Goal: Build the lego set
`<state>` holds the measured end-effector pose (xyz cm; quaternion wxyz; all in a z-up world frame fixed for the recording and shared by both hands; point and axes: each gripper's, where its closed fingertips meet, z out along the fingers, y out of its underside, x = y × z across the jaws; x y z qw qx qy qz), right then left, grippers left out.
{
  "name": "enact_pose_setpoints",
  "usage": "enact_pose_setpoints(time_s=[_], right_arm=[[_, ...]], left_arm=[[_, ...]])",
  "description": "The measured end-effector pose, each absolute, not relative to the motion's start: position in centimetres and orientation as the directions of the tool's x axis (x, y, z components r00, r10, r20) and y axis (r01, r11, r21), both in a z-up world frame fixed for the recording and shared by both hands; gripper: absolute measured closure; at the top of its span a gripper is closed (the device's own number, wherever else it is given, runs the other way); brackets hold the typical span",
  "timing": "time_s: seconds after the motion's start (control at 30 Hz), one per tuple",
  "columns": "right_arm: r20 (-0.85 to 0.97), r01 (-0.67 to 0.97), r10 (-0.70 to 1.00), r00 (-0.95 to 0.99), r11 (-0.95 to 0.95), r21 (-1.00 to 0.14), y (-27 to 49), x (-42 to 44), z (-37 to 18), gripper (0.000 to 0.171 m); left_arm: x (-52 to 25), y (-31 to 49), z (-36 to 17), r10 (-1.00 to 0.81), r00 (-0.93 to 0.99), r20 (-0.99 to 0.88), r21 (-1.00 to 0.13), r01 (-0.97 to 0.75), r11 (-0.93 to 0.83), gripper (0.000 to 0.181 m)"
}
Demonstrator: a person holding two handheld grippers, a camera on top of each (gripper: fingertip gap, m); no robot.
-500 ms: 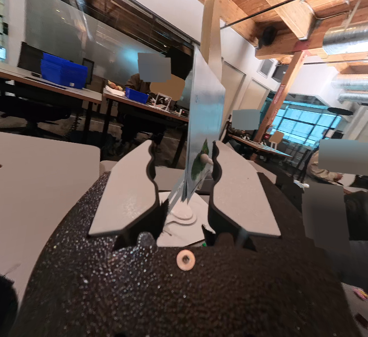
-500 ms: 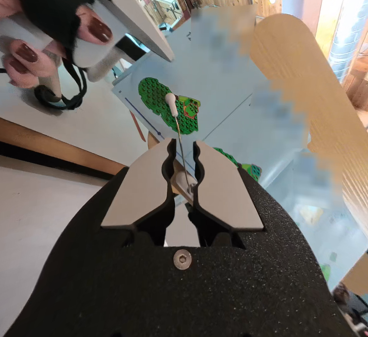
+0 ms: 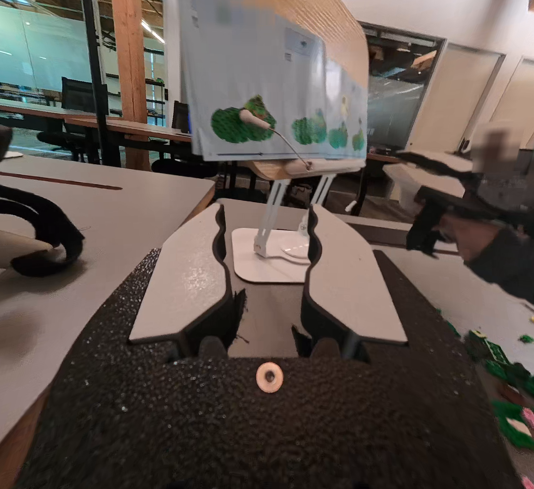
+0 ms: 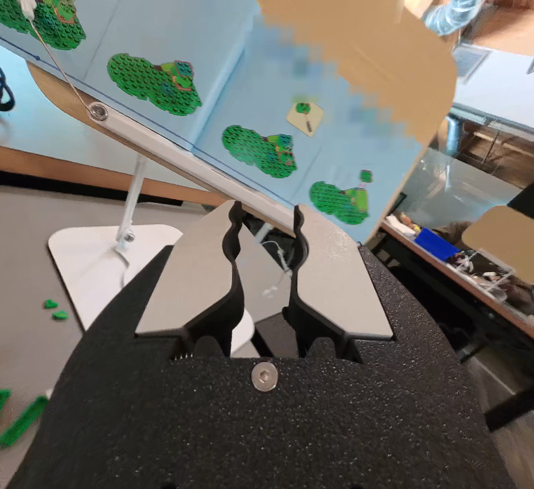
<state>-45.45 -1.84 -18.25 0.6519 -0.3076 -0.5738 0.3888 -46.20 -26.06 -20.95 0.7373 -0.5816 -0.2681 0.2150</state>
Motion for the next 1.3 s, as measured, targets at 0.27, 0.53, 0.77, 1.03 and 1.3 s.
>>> enact_pose_setpoints(time_s=[0.27,0.53,0.77,1.03,1.3], right_arm=[[0.531,-0.063,0.837,-0.137,0.527,-0.847,-0.6,-34.2,-14.3,0.127],[0.342,0.135,0.934,-0.103,0.354,-0.926,1.2,-17.1,-17.7,0.119],[0.331,0.198,0.936,0.118,0.304,-0.932,3.4,-7.9,-21.5,0.119],[0.277,0.261,0.896,-0.346,0.376,-0.889,-2.8,-4.4,-25.1,0.119],[0.171,0.402,0.728,-0.664,0.54,-0.739,-9.1,-3.2,-32.7,0.112]], left_arm=[[-41.5,-25.6,-20.9,0.609,0.782,0.134,-0.956,-0.059,0.286,0.126],[-40.6,-24.2,-22.3,0.588,0.809,0.001,-0.978,-0.123,0.17,0.125],[-39.8,-23.5,-22.8,0.545,0.838,-0.005,-0.98,-0.111,0.163,0.125],[-37.6,-22.0,-22.5,0.438,0.897,-0.063,-0.981,-0.136,0.137,0.123],[-29.3,-19.8,-22.3,0.109,0.981,-0.16,-0.983,-0.169,0.077,0.12]])
